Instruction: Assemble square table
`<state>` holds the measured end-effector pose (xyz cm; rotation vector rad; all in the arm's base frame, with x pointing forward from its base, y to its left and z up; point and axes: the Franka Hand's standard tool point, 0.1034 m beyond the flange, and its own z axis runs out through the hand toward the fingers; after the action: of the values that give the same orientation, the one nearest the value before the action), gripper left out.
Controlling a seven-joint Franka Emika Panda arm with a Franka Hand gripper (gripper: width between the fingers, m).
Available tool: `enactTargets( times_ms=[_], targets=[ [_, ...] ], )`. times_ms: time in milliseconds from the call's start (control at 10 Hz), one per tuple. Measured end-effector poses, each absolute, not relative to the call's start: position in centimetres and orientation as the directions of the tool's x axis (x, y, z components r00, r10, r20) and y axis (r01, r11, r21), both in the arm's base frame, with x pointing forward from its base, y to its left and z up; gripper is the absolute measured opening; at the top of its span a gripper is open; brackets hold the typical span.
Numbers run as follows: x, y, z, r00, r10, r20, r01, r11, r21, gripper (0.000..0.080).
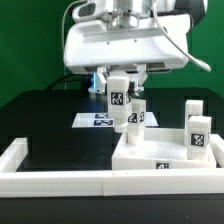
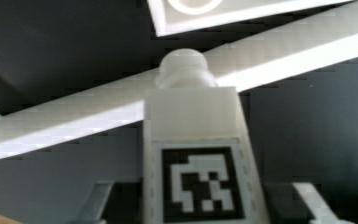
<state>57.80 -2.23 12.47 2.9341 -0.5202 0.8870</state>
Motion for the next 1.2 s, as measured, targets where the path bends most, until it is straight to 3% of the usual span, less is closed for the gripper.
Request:
enactTargets(
  times_ms=[300,800,1200],
  targets=[
    [57.8,-2.4,12.3,0.778,-0.311,0.545,-0.331,-0.941,-0.065,0.0292],
    [58.5,0.0,10.2,0.799,-0.281,0.532,-0.297,-0.953,-0.058,0.0292],
    [57.9,-0.6,9.1,0.812,-0.27,0.518,-0.294,-0.955,-0.038,0.0292]
  ],
)
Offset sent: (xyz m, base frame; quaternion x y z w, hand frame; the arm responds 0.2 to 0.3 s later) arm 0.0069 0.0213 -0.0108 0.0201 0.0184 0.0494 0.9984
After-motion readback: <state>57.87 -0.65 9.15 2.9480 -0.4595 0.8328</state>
